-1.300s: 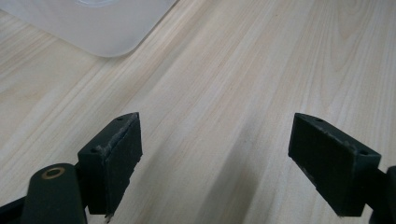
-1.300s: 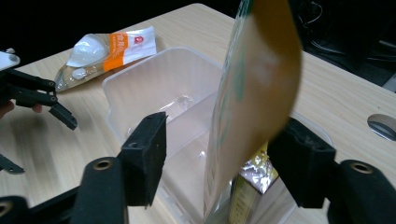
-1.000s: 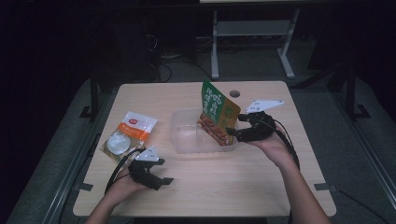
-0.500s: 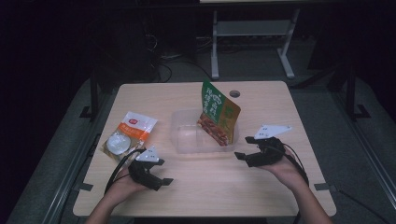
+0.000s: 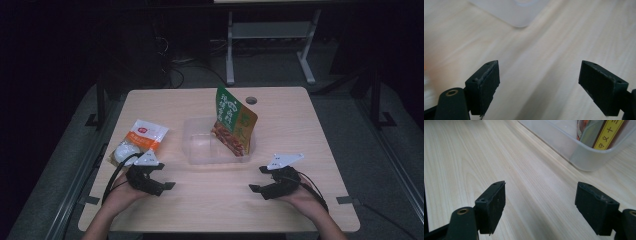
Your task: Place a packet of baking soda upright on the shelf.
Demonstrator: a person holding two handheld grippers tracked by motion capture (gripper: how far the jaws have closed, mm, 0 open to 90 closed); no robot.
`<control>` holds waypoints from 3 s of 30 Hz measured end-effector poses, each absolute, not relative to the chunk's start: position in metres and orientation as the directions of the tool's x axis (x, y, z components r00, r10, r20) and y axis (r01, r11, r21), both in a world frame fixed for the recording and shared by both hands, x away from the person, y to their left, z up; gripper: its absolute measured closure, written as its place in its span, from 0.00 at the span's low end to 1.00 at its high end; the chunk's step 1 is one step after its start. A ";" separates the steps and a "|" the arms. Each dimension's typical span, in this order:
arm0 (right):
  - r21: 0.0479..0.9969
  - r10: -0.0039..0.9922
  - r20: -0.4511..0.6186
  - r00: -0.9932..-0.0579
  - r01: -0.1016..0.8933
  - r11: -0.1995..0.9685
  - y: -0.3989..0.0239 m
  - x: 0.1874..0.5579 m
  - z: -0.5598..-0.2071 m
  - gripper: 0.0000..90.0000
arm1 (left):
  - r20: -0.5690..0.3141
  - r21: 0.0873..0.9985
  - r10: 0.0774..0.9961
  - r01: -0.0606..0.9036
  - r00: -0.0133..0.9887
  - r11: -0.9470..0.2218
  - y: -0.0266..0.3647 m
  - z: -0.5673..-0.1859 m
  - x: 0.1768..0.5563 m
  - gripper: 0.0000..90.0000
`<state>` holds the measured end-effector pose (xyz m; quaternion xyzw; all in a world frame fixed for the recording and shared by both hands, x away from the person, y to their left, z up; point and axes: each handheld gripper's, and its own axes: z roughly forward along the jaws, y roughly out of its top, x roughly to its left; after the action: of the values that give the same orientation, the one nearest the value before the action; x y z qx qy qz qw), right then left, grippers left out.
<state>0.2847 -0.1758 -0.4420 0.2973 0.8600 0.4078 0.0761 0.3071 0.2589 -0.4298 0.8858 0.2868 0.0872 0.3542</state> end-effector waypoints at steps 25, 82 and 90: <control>0.738 0.579 0.132 -0.805 0.470 0.484 -0.177 0.290 -0.448 0.27 | 0.042 0.703 0.856 0.594 0.515 -0.391 0.366 -0.424 0.389 0.18; 0.748 0.564 0.132 -0.815 0.455 0.483 -0.179 0.292 -0.448 0.28 | -0.143 0.846 0.699 0.453 0.701 -0.282 0.354 -0.371 0.333 1.00; 0.762 0.552 0.143 -0.822 0.447 0.469 -0.176 0.291 -0.446 0.28 | -0.160 0.874 0.653 0.413 0.740 -0.254 0.342 -0.357 0.328 1.00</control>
<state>0.2906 -0.1763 -0.4463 0.2923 0.8547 0.4245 0.0617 0.3276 0.3423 -0.3565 0.7830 0.3406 0.1183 0.5069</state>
